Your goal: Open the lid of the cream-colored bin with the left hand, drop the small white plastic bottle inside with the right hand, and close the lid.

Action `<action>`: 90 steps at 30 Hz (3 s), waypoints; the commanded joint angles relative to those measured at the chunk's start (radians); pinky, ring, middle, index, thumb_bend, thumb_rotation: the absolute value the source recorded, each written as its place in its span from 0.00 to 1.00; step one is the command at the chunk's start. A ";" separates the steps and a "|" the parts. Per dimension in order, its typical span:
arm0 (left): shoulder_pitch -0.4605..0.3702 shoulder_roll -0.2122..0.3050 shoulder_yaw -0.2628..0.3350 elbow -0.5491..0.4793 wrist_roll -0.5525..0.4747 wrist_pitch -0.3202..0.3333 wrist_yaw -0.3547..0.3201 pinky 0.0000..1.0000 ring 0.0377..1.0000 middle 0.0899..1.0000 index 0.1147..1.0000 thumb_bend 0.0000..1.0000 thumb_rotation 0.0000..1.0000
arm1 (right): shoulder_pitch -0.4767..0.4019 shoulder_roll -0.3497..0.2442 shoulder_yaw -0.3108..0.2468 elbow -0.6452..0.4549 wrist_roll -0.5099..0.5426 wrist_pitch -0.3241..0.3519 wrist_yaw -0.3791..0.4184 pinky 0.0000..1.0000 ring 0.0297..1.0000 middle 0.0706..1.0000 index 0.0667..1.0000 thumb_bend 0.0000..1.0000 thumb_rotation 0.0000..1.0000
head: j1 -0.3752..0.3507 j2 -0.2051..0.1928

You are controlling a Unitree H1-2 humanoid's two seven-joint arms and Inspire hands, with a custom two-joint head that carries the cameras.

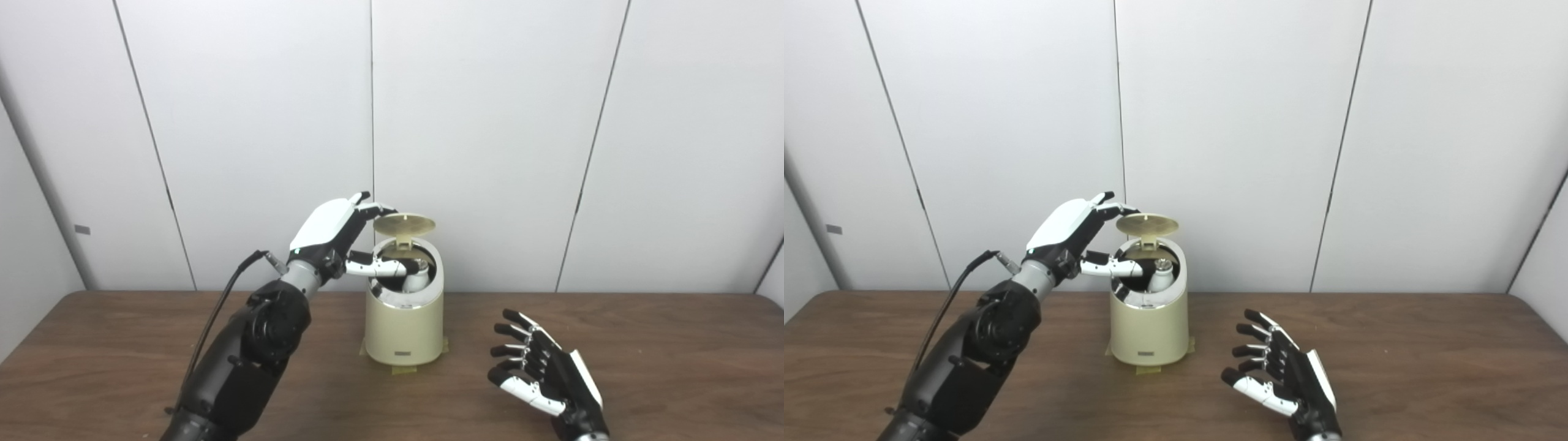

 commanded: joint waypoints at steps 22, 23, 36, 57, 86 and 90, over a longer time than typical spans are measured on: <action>0.041 0.032 0.031 -0.192 -0.078 -0.017 -0.104 1.00 1.00 0.83 0.76 0.92 0.52 | -0.026 0.006 -0.002 -0.044 -0.008 -0.022 -0.013 0.55 0.65 0.78 0.84 0.85 0.39 | -0.009 0.012; 0.045 0.031 0.031 -0.195 -0.081 -0.012 -0.110 1.00 1.00 0.84 0.77 0.92 0.53 | -0.027 0.006 -0.002 -0.043 -0.008 -0.024 -0.014 0.55 0.65 0.78 0.83 0.85 0.39 | -0.010 0.012; 0.072 0.065 -0.042 -0.202 0.028 -0.054 -0.121 1.00 1.00 0.81 0.78 0.90 0.57 | -0.027 0.011 -0.001 -0.053 -0.004 -0.015 -0.013 0.55 0.65 0.79 0.83 0.85 0.40 | -0.019 0.023; 0.098 0.111 -0.197 -0.200 0.386 -0.134 -0.154 1.00 0.99 0.77 0.76 0.93 0.54 | -0.019 0.020 0.000 -0.096 -0.006 0.019 -0.014 0.56 0.66 0.78 0.83 0.86 0.39 | -0.032 0.047; 0.191 0.022 0.140 -0.303 0.041 -0.197 0.109 0.75 0.85 0.85 0.85 0.72 0.42 | -0.015 0.014 -0.004 -0.099 0.007 0.027 -0.010 0.57 0.66 0.78 0.82 0.86 0.39 | -0.025 0.062; 0.235 -0.014 0.207 -0.317 -0.041 -0.205 0.158 0.79 0.87 0.85 0.87 0.67 0.35 | -0.013 0.014 -0.006 -0.105 0.013 0.029 -0.009 0.56 0.66 0.78 0.82 0.85 0.38 | -0.022 0.063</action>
